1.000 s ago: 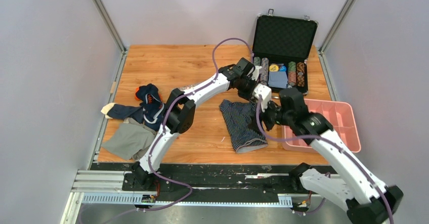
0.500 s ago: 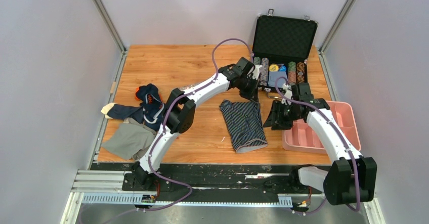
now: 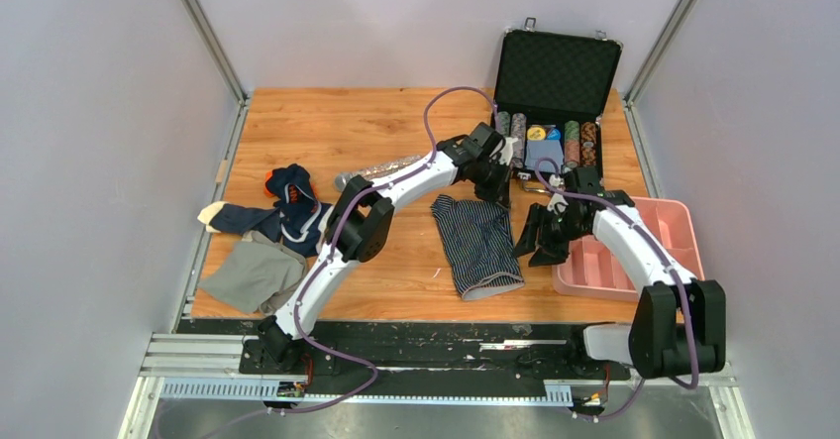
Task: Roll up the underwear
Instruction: Fold the underwear at the center of the board.
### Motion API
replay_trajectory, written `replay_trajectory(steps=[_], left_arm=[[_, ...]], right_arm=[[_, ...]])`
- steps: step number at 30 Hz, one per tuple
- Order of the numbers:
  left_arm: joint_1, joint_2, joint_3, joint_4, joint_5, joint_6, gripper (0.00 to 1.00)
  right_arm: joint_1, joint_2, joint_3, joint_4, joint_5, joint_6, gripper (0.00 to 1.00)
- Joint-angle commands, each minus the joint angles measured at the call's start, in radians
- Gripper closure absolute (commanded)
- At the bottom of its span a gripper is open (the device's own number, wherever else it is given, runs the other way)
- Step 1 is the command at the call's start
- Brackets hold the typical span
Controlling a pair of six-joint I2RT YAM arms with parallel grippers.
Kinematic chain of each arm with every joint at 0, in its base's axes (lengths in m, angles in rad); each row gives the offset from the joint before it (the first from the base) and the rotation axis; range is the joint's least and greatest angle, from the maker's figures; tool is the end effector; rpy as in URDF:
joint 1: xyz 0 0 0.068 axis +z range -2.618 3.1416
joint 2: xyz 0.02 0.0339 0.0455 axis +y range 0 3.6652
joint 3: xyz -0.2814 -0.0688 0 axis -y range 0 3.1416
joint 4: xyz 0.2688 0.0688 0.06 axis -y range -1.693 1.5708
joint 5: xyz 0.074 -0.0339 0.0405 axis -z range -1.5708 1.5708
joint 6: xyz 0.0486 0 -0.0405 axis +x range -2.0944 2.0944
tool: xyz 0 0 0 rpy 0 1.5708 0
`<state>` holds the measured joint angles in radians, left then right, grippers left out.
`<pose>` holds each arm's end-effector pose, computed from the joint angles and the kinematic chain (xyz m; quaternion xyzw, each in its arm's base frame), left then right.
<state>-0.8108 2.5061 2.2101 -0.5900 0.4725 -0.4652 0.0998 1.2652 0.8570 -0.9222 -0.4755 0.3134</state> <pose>0.3941 -0.4467 0.1687 0.2349 0.8886 -0.3715 0.1309 0.2304 0.0454 0.2164 0.0748 0.9624 0.2528 0.0661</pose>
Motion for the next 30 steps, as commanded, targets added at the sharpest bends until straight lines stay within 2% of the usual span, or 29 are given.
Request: replay_trajectory(steps=[1,6,10,15,20,30], left_arm=[[-0.006,-0.005,0.058,0.013,-0.026,0.02,1.0],[-0.005,-0.011,0.057,0.009,-0.015,0.013,1.0],[-0.004,-0.014,0.056,0.013,-0.002,0.001,1.0],[-0.004,-0.011,0.061,0.015,0.002,0.001,1.0],[0.002,-0.007,0.059,0.015,-0.001,0.004,1.0],[0.002,0.051,0.122,0.04,-0.02,0.014,1.0]], right_arm=[[0.003,0.051,-0.043,-0.002,-0.033,0.093,0.52],[0.001,0.092,-0.065,-0.015,0.03,0.119,0.61],[0.002,0.124,-0.063,-0.01,0.043,0.124,0.53],[0.012,0.149,-0.07,-0.013,0.079,0.145,0.58],[0.02,0.183,-0.074,-0.008,0.102,0.159,0.5],[0.045,0.225,-0.078,-0.012,0.15,0.182,0.57]])
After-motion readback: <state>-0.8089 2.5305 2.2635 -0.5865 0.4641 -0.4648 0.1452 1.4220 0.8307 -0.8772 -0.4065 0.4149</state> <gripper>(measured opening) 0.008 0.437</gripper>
